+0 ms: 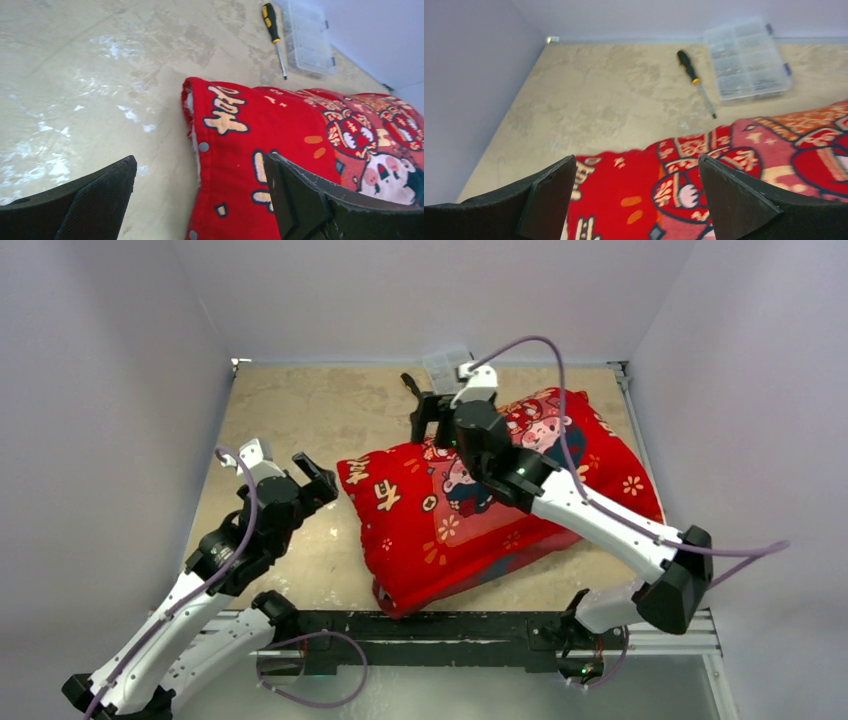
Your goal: Remove the pillowcase from the pillow
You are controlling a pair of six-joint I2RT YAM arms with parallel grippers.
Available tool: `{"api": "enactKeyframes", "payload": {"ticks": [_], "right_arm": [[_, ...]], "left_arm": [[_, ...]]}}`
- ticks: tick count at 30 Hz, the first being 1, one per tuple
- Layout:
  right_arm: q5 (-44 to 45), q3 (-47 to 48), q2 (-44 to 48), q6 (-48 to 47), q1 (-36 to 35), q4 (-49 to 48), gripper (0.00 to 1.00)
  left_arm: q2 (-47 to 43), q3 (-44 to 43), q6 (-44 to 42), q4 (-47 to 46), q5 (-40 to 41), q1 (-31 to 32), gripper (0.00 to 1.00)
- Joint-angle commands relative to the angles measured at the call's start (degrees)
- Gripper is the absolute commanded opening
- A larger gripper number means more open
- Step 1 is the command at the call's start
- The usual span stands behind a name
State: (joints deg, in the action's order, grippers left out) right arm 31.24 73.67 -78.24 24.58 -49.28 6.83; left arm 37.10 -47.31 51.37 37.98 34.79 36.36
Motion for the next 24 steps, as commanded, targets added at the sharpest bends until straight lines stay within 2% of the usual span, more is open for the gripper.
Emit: {"api": "enactKeyframes", "payload": {"ticks": [1,13,20,24], "right_arm": [[-3.45,4.68,-5.84,-4.03,-4.89,5.69,0.94],[5.17,10.68,-22.1,0.24,-18.82,13.44,0.97],[13.36,11.62,-26.83,4.16,-19.37,18.28,0.97],[17.95,11.03,-27.85,8.37,-19.37,22.78,0.92]], "left_arm": [[-1.11,-3.93,-1.69,8.34,2.77,-0.46,0.99],[-4.14,-5.22,-0.28,16.84,7.62,-0.48,0.99],[-5.19,-4.82,0.03,17.86,7.89,-0.46,0.99],[-4.88,-3.77,0.05,17.05,7.19,-0.44,0.98]]}}
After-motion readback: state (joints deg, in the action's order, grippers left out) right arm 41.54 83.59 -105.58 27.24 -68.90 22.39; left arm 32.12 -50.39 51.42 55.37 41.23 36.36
